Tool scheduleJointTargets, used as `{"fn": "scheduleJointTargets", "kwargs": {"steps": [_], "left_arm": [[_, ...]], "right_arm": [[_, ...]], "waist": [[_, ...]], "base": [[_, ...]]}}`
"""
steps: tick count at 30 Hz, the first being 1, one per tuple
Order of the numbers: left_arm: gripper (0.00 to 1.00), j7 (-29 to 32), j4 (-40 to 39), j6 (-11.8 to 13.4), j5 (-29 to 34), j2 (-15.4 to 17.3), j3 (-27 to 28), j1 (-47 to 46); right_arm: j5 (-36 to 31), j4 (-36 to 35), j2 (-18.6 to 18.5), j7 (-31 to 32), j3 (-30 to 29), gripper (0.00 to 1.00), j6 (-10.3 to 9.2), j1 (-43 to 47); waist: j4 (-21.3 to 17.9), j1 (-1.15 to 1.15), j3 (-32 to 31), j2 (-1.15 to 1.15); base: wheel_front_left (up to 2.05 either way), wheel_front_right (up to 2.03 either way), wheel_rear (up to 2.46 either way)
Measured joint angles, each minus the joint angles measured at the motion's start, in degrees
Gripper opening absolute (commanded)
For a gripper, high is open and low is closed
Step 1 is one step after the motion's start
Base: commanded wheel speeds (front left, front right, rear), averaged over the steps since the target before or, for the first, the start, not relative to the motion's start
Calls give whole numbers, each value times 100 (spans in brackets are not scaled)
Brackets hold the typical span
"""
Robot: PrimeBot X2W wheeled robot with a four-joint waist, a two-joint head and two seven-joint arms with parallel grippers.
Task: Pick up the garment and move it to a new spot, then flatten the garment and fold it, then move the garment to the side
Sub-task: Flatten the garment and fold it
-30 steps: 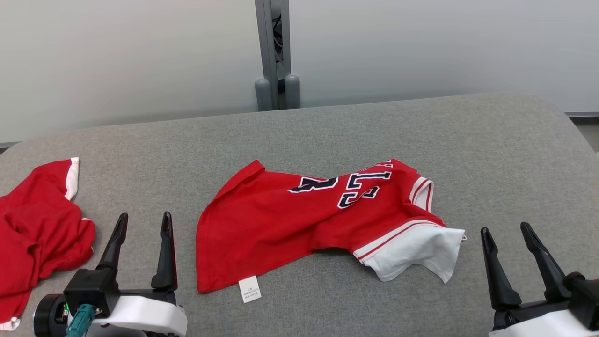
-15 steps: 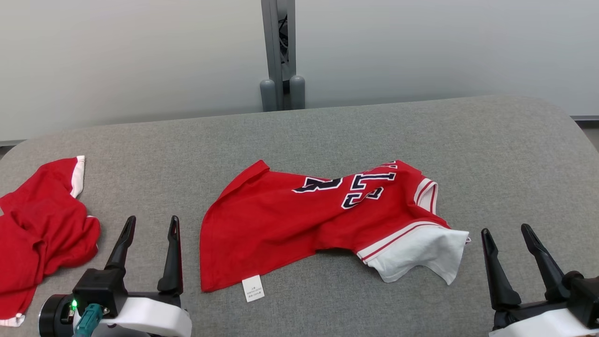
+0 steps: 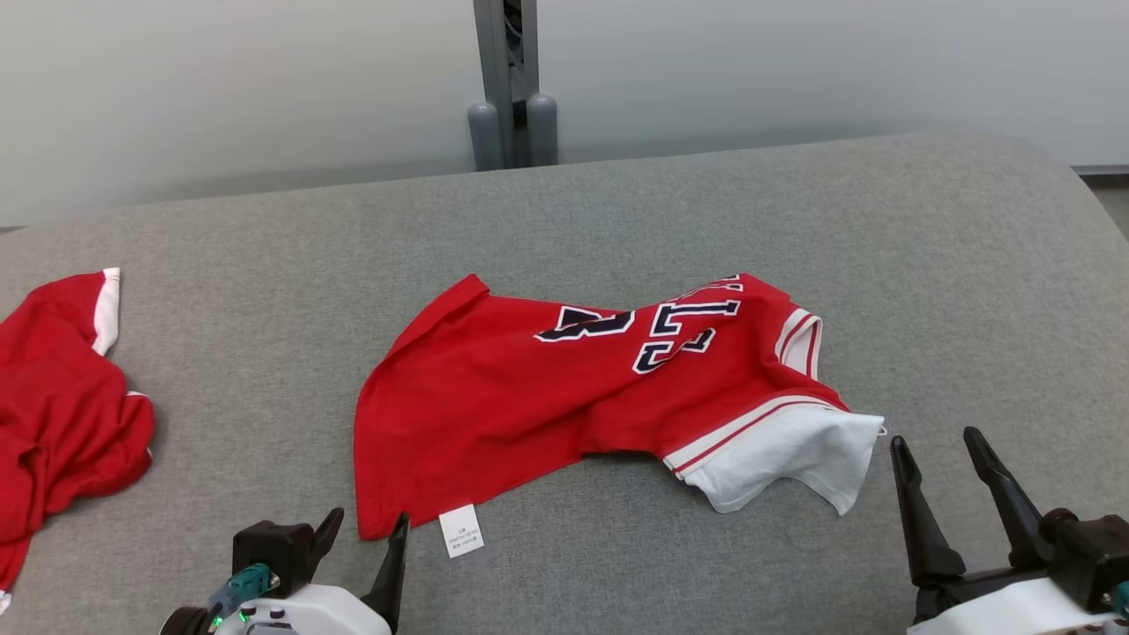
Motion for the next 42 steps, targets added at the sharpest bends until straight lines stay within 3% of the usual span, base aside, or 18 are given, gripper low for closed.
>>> {"fn": "scheduleJointTargets", "kwargs": {"steps": [5,11,12,13,24,35,36,37,38,39,42], "left_arm": [[100,277,666,-182,-289,-15,7,-68],[100,159,1109,-365,-492,-79,119,-205],[47,154,1143,-361,-501,-92,118,-206],[0,154,1156,-363,-503,-111,108,-214],[0,11,1210,-410,-491,-116,120,-434],[0,-147,1072,-405,-405,-97,129,-648],[0,-169,1073,-405,-405,-96,143,-650],[0,-196,1073,-405,-405,-91,149,-654],[0,-213,1068,-408,-407,-91,153,-668],[0,-254,1049,-407,-405,-97,157,-690],[0,-369,954,-403,-396,-88,215,-766]], "right_arm": [[22,103,4,-49,69,100,1,-83],[21,253,4,-42,-4,100,1,-97],[21,279,4,-31,-23,100,1,-96],[22,305,4,-24,-35,100,1,-92],[-186,657,-122,442,177,100,1,-100],[-20,1918,-469,365,845,100,1,-938],[16,2029,-474,344,875,83,1,-1020],[19,2121,-482,343,906,45,1,-1090],[29,2206,-485,298,935,30,1,-1145],[77,2257,-492,294,977,0,1,-1172],[210,2252,-519,249,1054,0,1,-1177]], "waist": [[-144,0,181,0],[-309,0,259,0],[-327,0,265,0],[-340,0,271,0],[-348,0,417,0],[-152,0,590,0],[-140,0,599,0],[-131,0,605,0],[-117,0,606,0],[-100,0,602,0],[-73,0,594,0]], "base": [[0,0,0],[0,0,0],[0,0,0],[0,0,0],[0,0,0],[0,0,0],[0,0,0],[0,0,0],[0,0,0],[0,0,0],[0,0,0]]}}
